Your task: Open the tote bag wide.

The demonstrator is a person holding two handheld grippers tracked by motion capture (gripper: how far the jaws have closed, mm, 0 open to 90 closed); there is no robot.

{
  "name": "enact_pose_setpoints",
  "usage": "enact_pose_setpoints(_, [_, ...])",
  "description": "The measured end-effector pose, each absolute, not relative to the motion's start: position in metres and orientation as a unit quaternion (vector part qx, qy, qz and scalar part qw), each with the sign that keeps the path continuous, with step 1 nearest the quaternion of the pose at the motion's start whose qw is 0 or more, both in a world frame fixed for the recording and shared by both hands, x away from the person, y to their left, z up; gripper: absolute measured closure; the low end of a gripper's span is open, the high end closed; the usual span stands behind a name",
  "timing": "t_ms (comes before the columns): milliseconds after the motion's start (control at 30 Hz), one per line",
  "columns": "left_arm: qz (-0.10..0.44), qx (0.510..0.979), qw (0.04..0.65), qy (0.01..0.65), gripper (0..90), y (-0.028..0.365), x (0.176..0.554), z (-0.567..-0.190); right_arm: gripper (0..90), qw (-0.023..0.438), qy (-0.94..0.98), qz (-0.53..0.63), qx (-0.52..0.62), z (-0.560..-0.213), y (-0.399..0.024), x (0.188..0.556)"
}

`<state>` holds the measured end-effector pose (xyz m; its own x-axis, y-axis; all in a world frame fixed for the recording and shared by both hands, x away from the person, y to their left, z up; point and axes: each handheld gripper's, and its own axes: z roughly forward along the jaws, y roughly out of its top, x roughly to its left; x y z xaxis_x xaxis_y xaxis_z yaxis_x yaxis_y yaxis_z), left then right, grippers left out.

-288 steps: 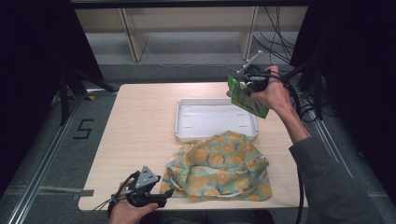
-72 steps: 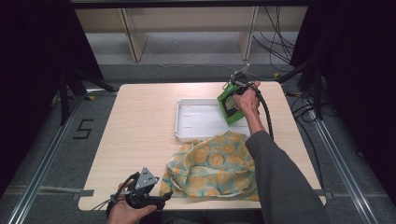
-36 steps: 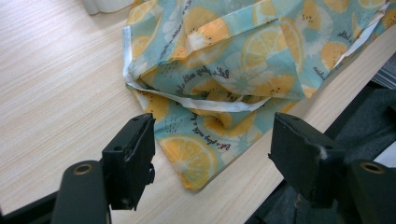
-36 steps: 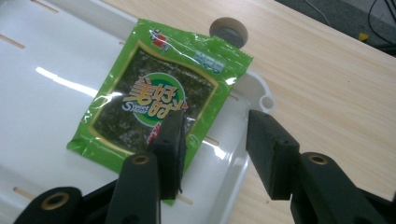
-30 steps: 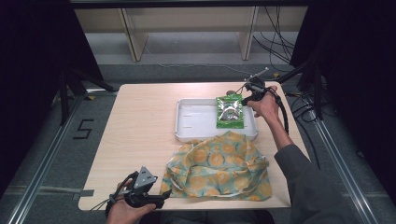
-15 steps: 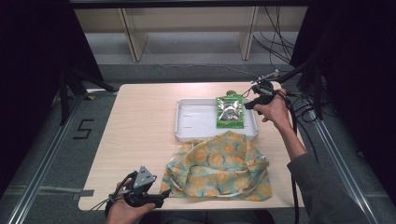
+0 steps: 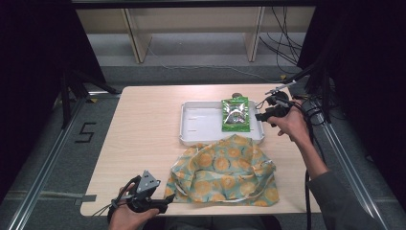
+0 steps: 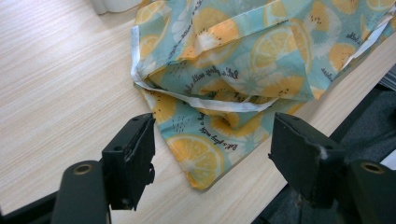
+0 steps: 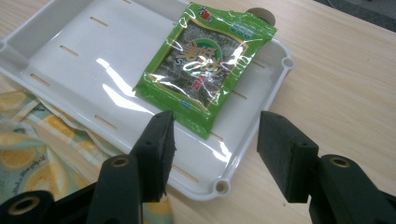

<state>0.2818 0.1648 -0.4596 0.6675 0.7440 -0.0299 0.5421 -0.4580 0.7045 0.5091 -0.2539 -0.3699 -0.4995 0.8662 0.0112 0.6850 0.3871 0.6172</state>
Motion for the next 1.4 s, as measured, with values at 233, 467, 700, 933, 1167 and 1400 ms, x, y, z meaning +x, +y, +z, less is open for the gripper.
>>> enact_pose_setpoints(233, [0.144, 0.845, 0.348, 0.379, 30.4, 0.166, 0.282, -0.460, 46.3, 0.153, 0.815, 0.307, 0.467, -0.374, -0.266, 0.495])
enact_pose_setpoints(467, [0.148, 0.848, 0.347, 0.373, 30.4, 0.166, 0.283, -0.459, 45.3, 0.137, 0.809, 0.315, 0.478, -0.379, -0.276, 0.480])
enact_pose_setpoints(700, [0.149, 0.846, 0.348, 0.375, 30.4, 0.166, 0.283, -0.460, 44.5, 0.132, 0.815, 0.314, 0.469, -0.382, -0.287, 0.464])
enact_pose_setpoints(933, [0.149, 0.846, 0.348, 0.375, 30.4, 0.166, 0.283, -0.460, 44.2, 0.137, 0.815, 0.320, 0.463, -0.388, -0.294, 0.450])
enact_pose_setpoints(1167, [0.150, 0.837, 0.361, 0.384, 30.4, 0.165, 0.283, -0.461, 43.7, 0.142, 0.810, 0.336, 0.459, -0.394, -0.301, 0.435])
enact_pose_setpoints(1400, [0.148, 0.827, 0.371, 0.396, 30.4, 0.163, 0.282, -0.461, 42.3, 0.139, 0.808, 0.332, 0.467, -0.397, -0.304, 0.422])
